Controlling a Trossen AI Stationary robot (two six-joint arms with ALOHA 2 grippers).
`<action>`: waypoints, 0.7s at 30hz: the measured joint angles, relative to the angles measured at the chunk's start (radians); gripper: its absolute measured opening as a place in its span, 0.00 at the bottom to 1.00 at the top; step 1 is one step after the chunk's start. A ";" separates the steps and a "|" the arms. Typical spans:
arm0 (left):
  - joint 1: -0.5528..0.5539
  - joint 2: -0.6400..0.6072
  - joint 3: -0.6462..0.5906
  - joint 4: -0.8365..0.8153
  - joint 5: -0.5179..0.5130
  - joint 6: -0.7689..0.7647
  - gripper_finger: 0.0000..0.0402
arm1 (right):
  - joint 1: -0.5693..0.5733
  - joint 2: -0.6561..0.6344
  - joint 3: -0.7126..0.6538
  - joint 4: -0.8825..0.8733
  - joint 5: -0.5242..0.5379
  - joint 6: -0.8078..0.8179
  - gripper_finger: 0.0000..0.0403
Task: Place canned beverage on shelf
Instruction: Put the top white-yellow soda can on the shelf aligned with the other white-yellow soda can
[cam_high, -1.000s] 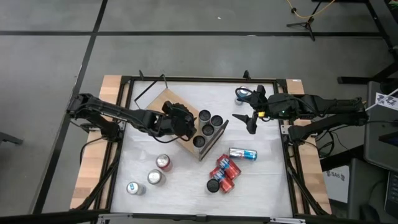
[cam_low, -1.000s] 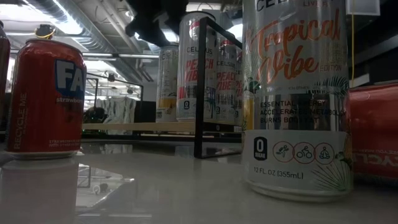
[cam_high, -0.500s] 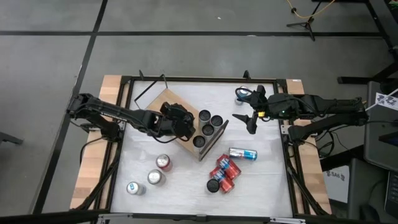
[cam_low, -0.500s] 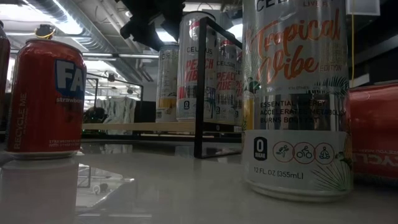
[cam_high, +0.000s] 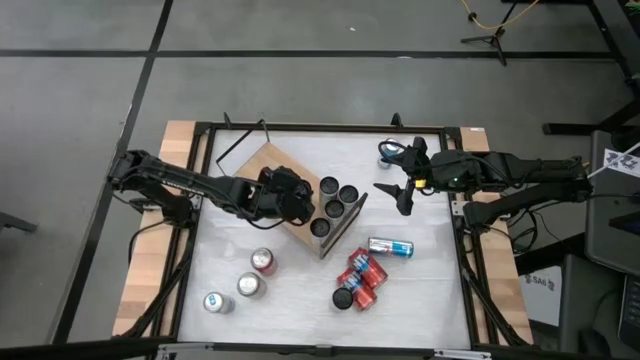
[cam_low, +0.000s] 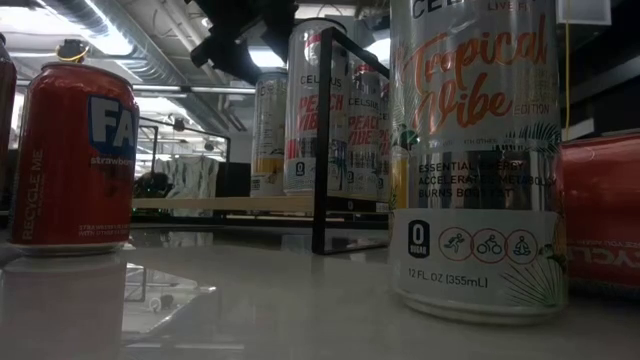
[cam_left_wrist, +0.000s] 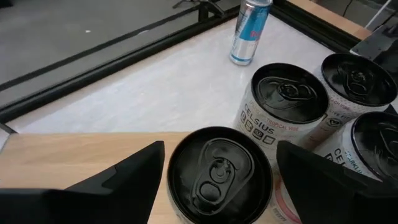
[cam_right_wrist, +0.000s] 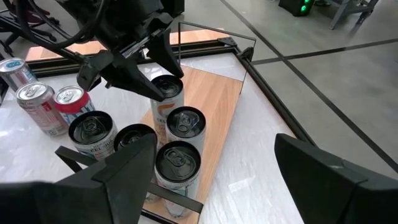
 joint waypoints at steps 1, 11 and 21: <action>0.000 0.000 0.000 0.000 0.009 -0.006 0.76 | 0.000 0.000 0.000 0.000 0.000 0.000 0.80; 0.001 0.000 0.000 -0.002 0.032 -0.051 0.76 | 0.000 0.000 0.000 0.000 0.000 0.000 0.80; 0.001 0.000 0.000 -0.031 0.047 -0.054 0.76 | 0.000 0.000 0.000 0.000 0.000 0.000 0.80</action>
